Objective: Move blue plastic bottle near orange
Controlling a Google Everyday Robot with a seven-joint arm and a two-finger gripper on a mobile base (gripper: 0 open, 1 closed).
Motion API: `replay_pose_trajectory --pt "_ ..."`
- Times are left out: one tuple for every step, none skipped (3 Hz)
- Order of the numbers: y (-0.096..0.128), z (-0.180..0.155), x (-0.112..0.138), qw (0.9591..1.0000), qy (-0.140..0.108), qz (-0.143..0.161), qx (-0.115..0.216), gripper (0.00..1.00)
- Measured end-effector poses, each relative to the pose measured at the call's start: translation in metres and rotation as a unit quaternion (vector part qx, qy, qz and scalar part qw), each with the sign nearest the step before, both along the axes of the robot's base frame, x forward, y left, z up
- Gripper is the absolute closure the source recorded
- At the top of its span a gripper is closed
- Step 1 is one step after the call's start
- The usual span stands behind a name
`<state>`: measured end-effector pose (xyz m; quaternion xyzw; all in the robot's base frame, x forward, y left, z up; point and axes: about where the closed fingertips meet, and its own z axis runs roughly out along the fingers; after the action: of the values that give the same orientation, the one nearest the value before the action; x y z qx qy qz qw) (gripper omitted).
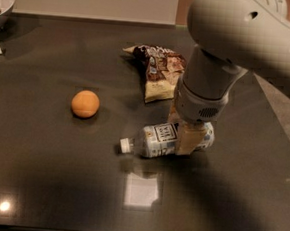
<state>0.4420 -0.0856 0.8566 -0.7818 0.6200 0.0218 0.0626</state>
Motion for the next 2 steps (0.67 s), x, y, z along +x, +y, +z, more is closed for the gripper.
replay_pose_trajectory --pt "0.023 0.015 0.016 0.9998 -0.009 0.018 0.009 1.00" --pt "0.037 0.024 0.026 0.9994 -0.015 0.028 0.014 1.00"
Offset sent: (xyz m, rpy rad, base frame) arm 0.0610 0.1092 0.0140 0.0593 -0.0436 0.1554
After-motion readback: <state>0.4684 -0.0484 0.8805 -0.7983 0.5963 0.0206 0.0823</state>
